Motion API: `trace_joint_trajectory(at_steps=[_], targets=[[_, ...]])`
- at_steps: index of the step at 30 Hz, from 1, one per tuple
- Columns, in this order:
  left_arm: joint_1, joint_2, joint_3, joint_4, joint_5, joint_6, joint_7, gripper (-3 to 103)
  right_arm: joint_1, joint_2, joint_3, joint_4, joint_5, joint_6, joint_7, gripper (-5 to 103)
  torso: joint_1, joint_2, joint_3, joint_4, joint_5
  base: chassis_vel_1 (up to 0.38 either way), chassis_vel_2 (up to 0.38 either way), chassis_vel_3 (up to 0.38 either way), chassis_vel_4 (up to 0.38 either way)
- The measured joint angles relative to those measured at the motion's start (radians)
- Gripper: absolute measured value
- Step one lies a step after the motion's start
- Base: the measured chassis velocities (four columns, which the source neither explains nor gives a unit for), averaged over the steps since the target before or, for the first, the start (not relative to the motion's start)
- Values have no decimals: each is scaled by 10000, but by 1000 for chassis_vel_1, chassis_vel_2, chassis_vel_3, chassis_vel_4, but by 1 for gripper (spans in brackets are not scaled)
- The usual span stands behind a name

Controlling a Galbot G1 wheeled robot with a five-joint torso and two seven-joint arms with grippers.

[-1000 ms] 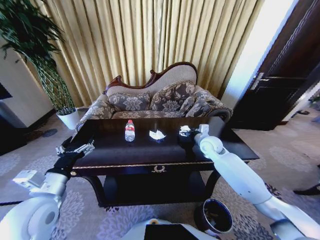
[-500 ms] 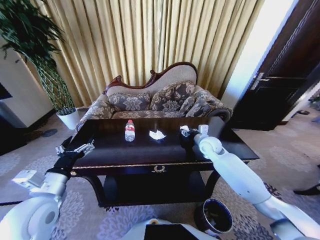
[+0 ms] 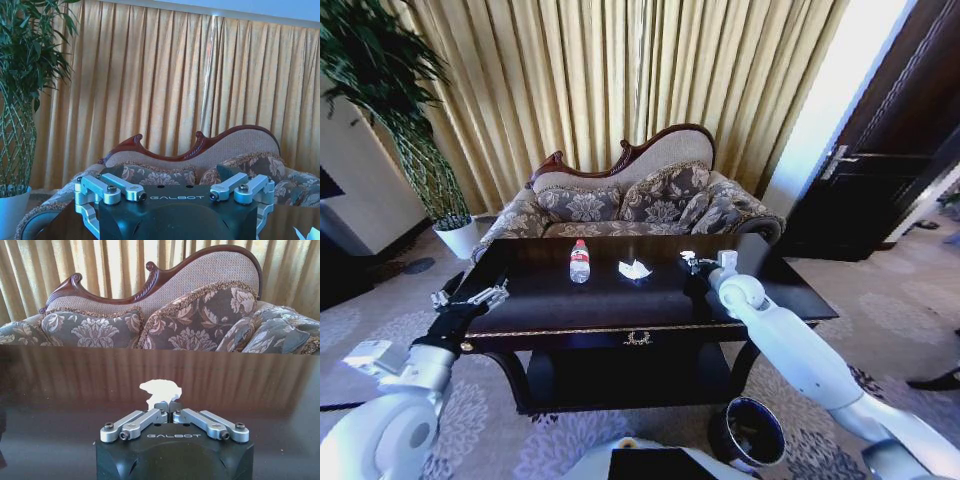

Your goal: Move to the front of the table and place the trash on the table into the trash bin.

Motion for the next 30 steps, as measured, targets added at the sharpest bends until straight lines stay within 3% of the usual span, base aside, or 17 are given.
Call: trace_joint_trajectory(at_steps=[13, 16, 19, 21, 23, 30], targets=[[-52, -31, 12, 0, -2, -6, 6, 100, -255, -41, 383, 493, 212, -118, -21, 1, 0, 0, 0, 2, 0, 0, 0, 0, 0], [-111, -37, 24, 0, -7, -6, 5, 100, -693, -96, 747, 1086, -52, 314, -57, 1, 0, 0, 0, 2, 1, 0, 0, 0, 0], [-134, -6, -2, 0, -21, -7, 3, 100, -1707, -183, 1565, 2034, -1150, 1244, -490, 1, 0, 1, -1, -1, 0, 0, 0, 0, 0], [-131, -4, -10, 0, -24, -7, 2, 100, -1900, -185, 1730, 2194, -1331, 1383, -543, 1, 0, 0, -1, 1, 0, 0, 0, 0, 0], [-96, -9, -30, 0, -31, -11, 0, 100, -3068, -184, 2497, 3053, -1879, 1737, -639, 1, 0, 1, -2, -3, 1, 0, 0, 0, 0], [-86, -2, -61, 0, -94, -129, 73, 100, -4960, -100, 3803, 4326, -2198, 2159, -920, 1, -1, 1, -2, -3, 1, 0, 0, 0, 0]])
